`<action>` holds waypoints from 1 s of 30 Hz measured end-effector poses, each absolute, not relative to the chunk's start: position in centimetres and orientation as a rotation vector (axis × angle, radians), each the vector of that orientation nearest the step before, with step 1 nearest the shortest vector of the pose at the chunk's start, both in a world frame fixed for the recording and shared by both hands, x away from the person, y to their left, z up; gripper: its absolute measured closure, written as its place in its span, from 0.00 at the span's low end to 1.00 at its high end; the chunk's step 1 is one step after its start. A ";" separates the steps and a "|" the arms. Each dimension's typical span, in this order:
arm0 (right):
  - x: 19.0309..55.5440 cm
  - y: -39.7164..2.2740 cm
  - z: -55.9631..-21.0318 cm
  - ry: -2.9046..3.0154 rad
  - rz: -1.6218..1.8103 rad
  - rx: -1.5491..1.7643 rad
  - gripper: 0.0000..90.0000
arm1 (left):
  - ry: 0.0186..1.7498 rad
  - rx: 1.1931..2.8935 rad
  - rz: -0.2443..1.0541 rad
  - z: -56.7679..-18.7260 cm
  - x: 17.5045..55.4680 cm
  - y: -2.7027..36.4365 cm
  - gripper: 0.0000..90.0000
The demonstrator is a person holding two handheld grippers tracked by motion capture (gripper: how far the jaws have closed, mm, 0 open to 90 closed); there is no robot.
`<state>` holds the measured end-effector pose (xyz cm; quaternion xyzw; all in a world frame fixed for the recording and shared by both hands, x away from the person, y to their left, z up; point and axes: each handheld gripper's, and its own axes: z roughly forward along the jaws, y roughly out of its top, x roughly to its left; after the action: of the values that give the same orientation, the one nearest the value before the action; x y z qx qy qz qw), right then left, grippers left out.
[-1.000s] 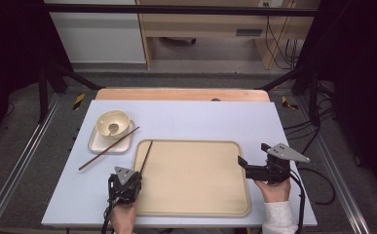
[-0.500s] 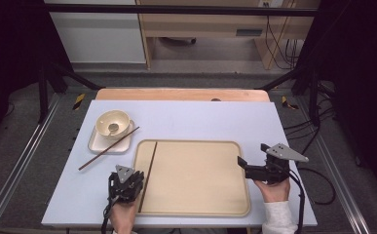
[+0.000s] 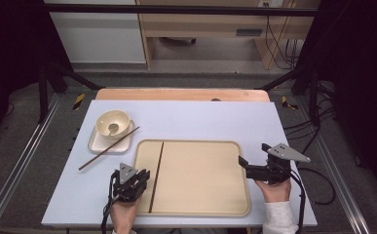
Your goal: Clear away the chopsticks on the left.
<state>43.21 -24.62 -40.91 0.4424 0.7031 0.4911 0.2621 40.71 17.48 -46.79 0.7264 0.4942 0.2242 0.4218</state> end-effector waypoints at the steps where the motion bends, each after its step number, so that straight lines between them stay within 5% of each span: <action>1: 43.2 -24.6 -40.9 1.902 1.329 1.197 0.03 | 1.225 1.829 0.549 -46.8 40.8 17.3 0.87; 10: 43.2 -24.6 -40.9 1.901 1.328 1.197 0.03 | 1.255 1.946 0.528 -47.6 41.9 16.3 0.84; 30: 43.2 -24.6 -40.9 1.905 1.325 1.202 0.03 | 1.417 1.858 0.612 -47.8 41.8 17.1 0.94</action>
<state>43.18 -24.57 -40.90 0.4439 0.7037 0.4895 0.2609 41.84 17.07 -47.77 0.7191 0.5484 0.2369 0.3549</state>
